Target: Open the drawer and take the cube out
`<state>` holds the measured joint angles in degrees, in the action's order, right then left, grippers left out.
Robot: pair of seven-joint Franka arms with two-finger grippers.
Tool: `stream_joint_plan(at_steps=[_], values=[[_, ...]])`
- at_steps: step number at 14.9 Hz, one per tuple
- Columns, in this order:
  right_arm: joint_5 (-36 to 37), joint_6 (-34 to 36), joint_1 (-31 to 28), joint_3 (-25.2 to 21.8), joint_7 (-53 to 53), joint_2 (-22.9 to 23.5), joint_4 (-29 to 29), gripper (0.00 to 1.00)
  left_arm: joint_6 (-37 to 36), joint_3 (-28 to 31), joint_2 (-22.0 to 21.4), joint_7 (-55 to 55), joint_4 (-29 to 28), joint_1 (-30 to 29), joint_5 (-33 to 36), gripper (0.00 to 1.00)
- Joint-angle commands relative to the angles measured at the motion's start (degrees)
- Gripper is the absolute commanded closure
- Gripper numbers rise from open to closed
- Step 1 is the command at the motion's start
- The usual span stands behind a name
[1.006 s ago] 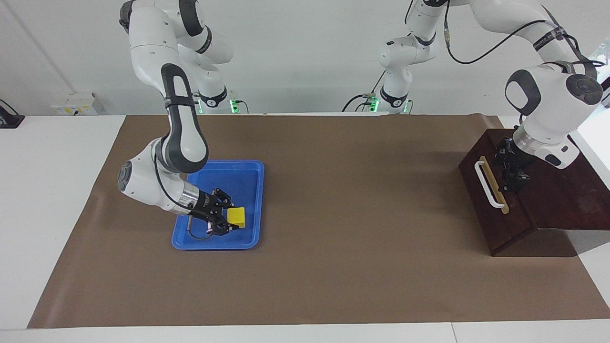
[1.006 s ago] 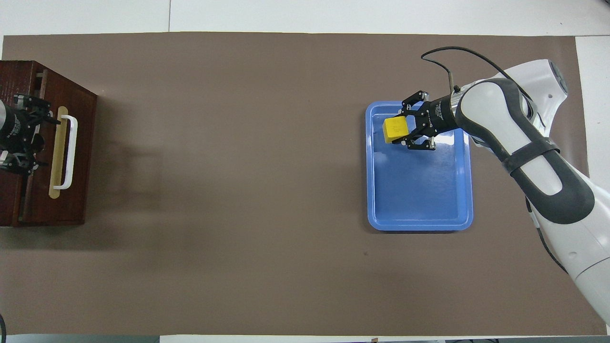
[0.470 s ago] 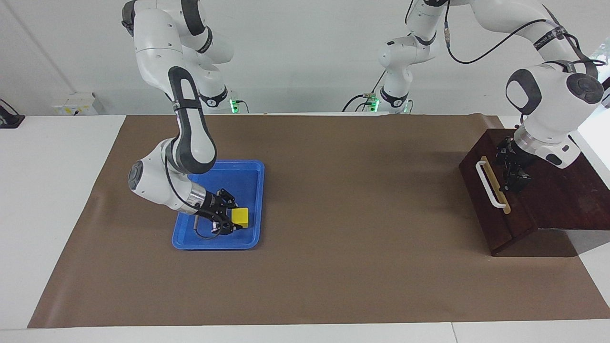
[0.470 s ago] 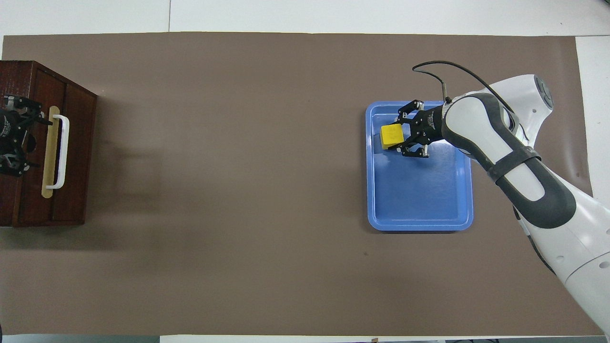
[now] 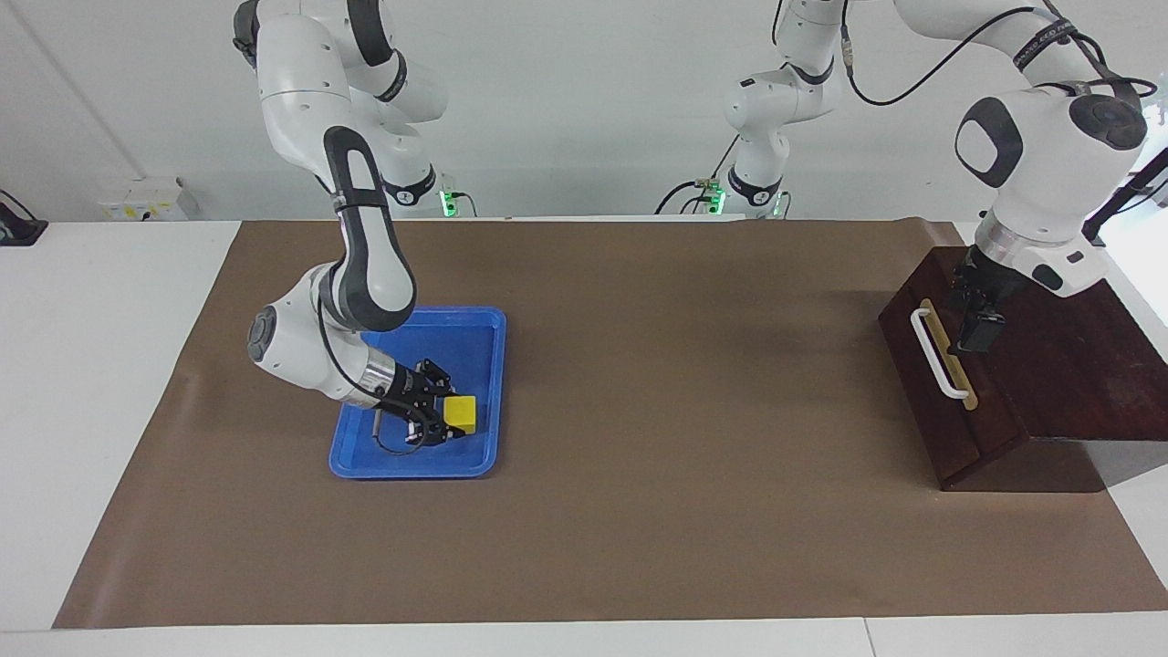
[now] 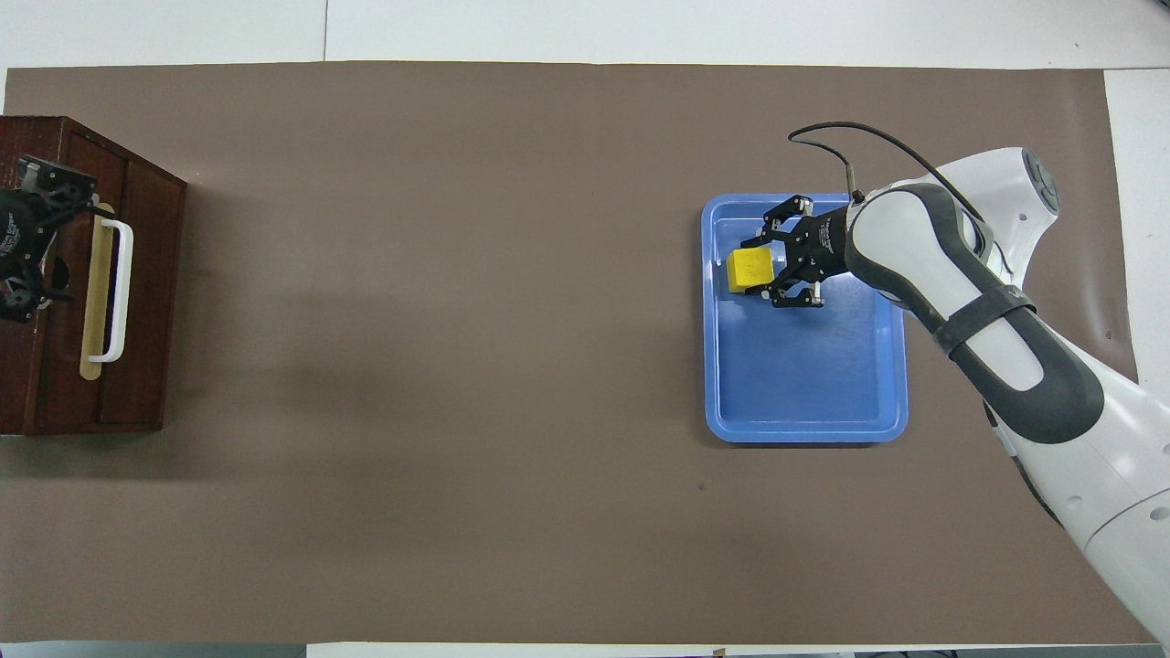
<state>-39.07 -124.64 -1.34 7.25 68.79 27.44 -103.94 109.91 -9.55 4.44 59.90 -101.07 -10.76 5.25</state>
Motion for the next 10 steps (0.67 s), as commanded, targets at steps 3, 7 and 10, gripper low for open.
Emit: stream_joint_plan(at_steps=[3, 7, 10], values=[[0.2, 0.6, 0.1, 0.2, -0.6, -1.8, -0.8, 0.0, -2.1, -1.0, -0.8, -20.7, -0.1, 2.6, 0.0, 0.0], [3.7, 7.6, -0.3, -0.4, 0.4, -4.1, 5.3, 0.0, -5.3, -0.7, -2.0, -44.8, 0.1, 1.9, -2.4, 0.0], [15.4, 12.5, -0.5, 0.0, -3.2, -10.1, 6.4, 0.0, -4.5, -0.9, -2.3, -44.7, 0.1, 2.7, -5.4, 0.0]])
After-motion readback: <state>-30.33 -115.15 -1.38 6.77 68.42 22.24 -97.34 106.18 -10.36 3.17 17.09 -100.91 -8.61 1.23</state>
